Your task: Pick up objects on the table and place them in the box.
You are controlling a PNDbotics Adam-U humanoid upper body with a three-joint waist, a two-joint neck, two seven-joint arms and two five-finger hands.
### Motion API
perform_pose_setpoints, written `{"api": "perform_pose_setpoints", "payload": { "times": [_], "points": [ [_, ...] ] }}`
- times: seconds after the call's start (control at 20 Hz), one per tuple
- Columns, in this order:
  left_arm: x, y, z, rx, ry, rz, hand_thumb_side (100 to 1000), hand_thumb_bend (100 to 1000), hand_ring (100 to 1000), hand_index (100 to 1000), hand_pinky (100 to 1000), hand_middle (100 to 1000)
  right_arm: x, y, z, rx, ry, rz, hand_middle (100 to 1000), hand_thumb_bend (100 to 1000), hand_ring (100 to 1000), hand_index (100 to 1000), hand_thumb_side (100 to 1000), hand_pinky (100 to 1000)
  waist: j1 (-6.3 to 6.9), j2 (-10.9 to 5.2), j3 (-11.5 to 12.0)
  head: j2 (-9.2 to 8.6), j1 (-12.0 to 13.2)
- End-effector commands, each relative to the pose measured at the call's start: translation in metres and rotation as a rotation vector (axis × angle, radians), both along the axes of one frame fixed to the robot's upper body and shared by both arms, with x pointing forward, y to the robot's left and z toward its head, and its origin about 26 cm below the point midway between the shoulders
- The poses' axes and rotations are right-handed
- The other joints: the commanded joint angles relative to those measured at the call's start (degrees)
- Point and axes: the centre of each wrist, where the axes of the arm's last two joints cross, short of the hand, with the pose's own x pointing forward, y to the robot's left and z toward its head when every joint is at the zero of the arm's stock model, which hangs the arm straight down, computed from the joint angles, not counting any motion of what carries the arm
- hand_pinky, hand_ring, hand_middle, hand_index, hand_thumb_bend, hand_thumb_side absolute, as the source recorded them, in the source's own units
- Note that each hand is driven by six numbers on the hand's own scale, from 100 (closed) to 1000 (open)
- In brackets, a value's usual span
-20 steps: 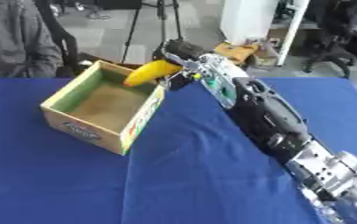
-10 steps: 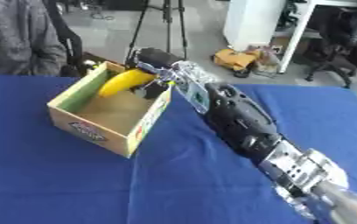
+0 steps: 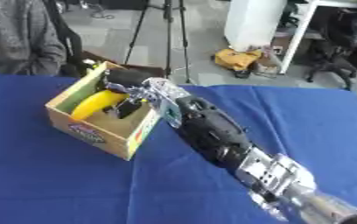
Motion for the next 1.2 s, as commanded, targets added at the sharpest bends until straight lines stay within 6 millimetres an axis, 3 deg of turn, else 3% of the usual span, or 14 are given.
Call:
{"api": "perform_pose_setpoints", "payload": {
  "times": [0.05, 0.25, 0.45, 0.55, 0.65, 0.85, 1.2],
  "points": [
    [0.000, 0.001, 0.012, -0.016, -0.040, 0.002, 1000, 245, 694, 530, 562, 518, 0.002, 0.001, 0.003, -0.024, -0.003, 0.032, 429, 100, 261, 602, 193, 418, 0.31, -0.69, 0.05, -1.17, -0.34],
    [0.000, 0.000, 0.013, -0.016, -0.040, 0.000, 1000, 245, 695, 530, 564, 518, 0.003, 0.000, -0.006, -0.036, 0.040, 0.054, 483, 100, 337, 618, 259, 458, 0.38, -0.60, -0.21, -1.28, -0.36],
    [0.000, 0.000, 0.012, -0.012, -0.037, -0.004, 1000, 245, 695, 530, 565, 518, 0.004, -0.004, -0.011, -0.046, 0.074, 0.057, 569, 100, 524, 662, 332, 551, 0.51, -0.55, -0.56, -1.26, -0.46],
    [0.000, 0.000, 0.011, -0.010, -0.036, -0.004, 1000, 244, 695, 530, 565, 518, 0.004, -0.005, -0.014, -0.054, 0.095, 0.056, 662, 100, 667, 720, 419, 630, 0.58, -0.52, -0.72, -1.28, -0.47],
    [0.000, 0.000, 0.011, -0.008, -0.034, -0.004, 1000, 244, 695, 530, 565, 518, 0.005, -0.007, -0.015, -0.064, 0.112, 0.049, 730, 100, 740, 771, 482, 675, 0.65, -0.51, -0.85, -1.27, -0.47],
    [0.000, 0.000, 0.010, -0.006, -0.032, -0.005, 1000, 244, 694, 530, 565, 517, 0.005, -0.012, -0.014, -0.079, 0.129, -0.017, 898, 100, 888, 916, 705, 785, 0.73, -0.47, -1.06, -1.31, -0.47],
    [0.000, 0.000, 0.009, 0.001, -0.027, -0.007, 1000, 244, 694, 529, 565, 517, 0.004, -0.016, -0.004, 0.005, -0.016, -0.154, 914, 100, 921, 922, 763, 828, 0.68, -0.49, -1.44, -1.42, -0.43]
  ]
}}
